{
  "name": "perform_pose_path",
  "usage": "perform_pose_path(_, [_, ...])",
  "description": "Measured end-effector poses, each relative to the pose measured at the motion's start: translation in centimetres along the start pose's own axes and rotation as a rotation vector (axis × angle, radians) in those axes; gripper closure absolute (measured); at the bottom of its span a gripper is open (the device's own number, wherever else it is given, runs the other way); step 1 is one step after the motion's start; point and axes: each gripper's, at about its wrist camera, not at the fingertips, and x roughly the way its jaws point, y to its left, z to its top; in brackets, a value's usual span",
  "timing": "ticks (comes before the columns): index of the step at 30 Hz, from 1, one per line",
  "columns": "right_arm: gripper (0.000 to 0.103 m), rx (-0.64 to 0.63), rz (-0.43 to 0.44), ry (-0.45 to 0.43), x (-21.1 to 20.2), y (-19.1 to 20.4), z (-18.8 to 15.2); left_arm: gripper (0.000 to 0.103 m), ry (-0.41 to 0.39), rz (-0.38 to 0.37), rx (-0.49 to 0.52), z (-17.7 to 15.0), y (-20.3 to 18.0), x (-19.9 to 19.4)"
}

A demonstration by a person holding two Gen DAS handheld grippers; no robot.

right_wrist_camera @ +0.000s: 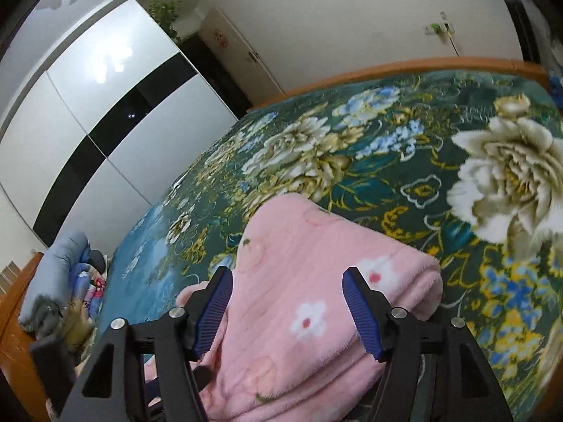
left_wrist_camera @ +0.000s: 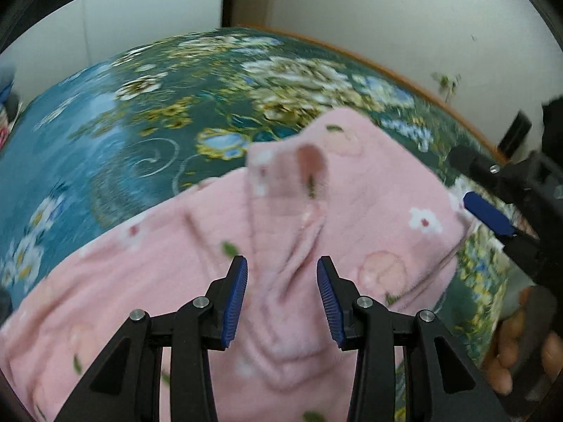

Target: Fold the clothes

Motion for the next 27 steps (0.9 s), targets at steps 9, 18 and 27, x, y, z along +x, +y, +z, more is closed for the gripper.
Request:
perform_pose_path(9, [0.034,0.013,0.056,0.046,0.7,-1.0,-0.5,0.094,-0.019,0.076,-0.081,0.3,0.6,1.0])
perform_pose_path(18, [0.034,-0.006,0.123,0.048,0.5,-0.8,-0.5,0.095,0.012,-0.109,-0.483,-1.7,8.0,0.7])
perform_pose_path(27, [0.034,-0.086,0.170,0.073,0.6,0.9,-1.3,0.058,0.111,-0.211,-0.570,-3.3,8.9,1.8])
